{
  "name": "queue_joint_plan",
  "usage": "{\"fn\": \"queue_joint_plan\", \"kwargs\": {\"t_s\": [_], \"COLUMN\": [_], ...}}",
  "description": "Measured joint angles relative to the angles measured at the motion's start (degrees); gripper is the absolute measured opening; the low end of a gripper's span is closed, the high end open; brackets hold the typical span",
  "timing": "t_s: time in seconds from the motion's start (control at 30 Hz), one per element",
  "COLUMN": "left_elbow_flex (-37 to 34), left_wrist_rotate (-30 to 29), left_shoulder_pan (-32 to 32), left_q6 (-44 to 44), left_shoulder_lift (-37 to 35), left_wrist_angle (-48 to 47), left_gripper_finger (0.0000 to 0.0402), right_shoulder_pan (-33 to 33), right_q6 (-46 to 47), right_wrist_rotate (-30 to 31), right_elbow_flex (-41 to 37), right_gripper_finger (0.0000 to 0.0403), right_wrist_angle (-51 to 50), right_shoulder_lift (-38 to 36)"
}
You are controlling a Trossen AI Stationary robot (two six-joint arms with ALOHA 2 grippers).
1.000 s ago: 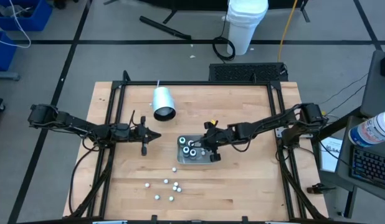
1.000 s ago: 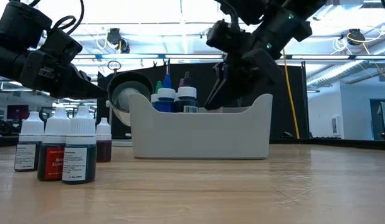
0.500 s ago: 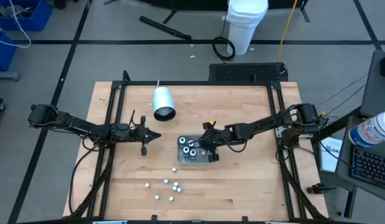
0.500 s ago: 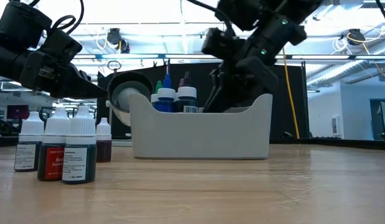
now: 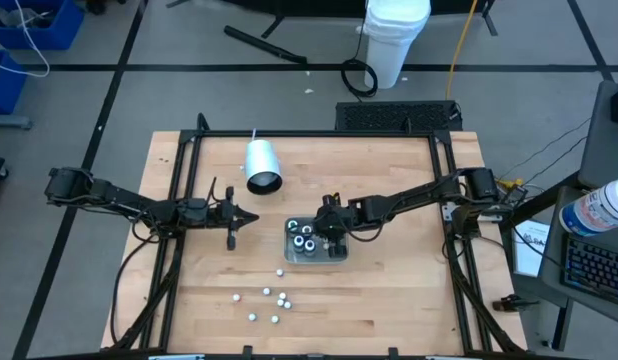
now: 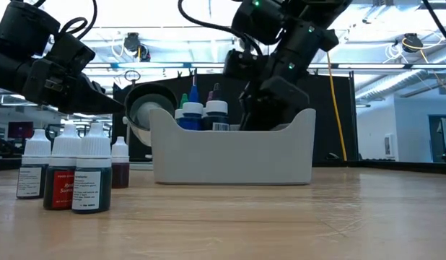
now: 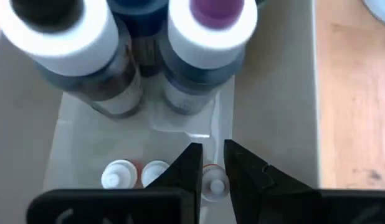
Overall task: Pick & Place food coloring
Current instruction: Put the orange food coloring bottle into the gray bin
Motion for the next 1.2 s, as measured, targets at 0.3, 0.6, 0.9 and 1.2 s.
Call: {"fn": "queue_joint_plan", "kwargs": {"t_s": [0.3,0.6,0.9,1.2], "left_elbow_flex": [0.0,0.0,0.0,0.0], "left_wrist_rotate": [0.0,0.0,0.0,0.0], "left_shoulder_pan": [0.0,0.0,0.0,0.0], "left_q6": [0.0,0.0,0.0,0.0], "left_shoulder_lift": [0.0,0.0,0.0,0.0], "left_wrist_angle": [0.3,0.4,0.4,0.4], "left_gripper_finger": [0.0019,0.0019,0.0019,0.0019], "right_shoulder_pan": [-0.5,-0.5,-0.6,-0.9], "right_q6": [1.2,3.3,5.6,5.8], "right_wrist_rotate": [-1.5,-1.3,-1.2,-1.1], "right_elbow_flex": [0.0,0.0,0.0,0.1], "right_gripper_finger": [0.0043,0.0043,0.0043,0.0062], "right_wrist_angle": [-0.4,-1.0,0.8,1.0], "right_shoulder_lift": [0.0,0.0,2.4,3.0]}}
